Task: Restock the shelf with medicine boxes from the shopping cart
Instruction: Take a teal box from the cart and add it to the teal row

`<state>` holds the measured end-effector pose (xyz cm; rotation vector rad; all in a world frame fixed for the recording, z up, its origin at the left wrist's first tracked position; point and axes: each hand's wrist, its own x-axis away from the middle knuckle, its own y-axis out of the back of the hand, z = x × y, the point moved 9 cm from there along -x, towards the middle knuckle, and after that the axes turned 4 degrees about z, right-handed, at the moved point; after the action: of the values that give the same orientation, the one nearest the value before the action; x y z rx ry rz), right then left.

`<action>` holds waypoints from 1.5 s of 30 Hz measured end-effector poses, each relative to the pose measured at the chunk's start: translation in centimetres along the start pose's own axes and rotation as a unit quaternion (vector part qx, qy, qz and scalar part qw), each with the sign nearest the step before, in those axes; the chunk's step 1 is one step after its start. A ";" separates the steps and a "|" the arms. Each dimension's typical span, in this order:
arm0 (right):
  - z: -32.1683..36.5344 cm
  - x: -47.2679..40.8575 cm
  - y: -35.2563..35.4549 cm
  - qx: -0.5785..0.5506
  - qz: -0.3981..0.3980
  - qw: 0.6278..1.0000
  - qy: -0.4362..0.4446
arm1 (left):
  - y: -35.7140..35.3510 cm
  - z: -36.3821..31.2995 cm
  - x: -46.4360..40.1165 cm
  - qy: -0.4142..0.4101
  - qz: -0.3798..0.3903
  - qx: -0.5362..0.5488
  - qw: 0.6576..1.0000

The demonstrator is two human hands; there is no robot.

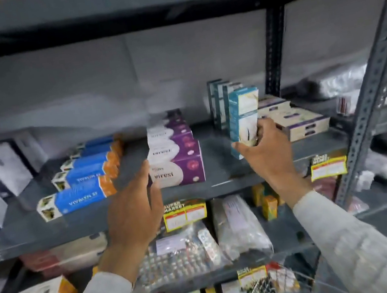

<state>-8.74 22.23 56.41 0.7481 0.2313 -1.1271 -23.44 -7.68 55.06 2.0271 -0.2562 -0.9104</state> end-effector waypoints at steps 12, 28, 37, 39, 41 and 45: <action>-4.2 -3.0 -0.8 0.078 -0.001 0.996 -0.048 | -3.1 3.7 -1.4 -0.001 0.047 -0.050 0.998; -5.8 1.4 0.5 0.038 -0.009 0.997 -0.068 | -4.9 4.0 -1.7 -0.018 0.075 -0.133 0.988; -5.0 -1.7 -0.8 0.144 0.006 0.986 -0.079 | -4.5 3.4 -1.4 -0.007 0.092 -0.122 0.988; -5.5 -1.5 -0.5 0.142 -0.007 0.987 -0.079 | -4.5 3.3 -1.4 -0.007 0.096 -0.124 0.988; -5.9 -1.2 -0.2 0.146 -0.019 0.986 -0.078 | -4.6 3.3 -1.4 -0.003 0.101 -0.123 0.987; -6.5 -0.5 0.4 0.142 -0.045 0.986 -0.072 | -4.7 3.4 -1.5 -0.004 0.100 -0.123 0.987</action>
<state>-7.37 26.89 52.02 0.9089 -0.0189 -1.3113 -27.50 -6.33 50.95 1.7369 -0.3294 -0.7832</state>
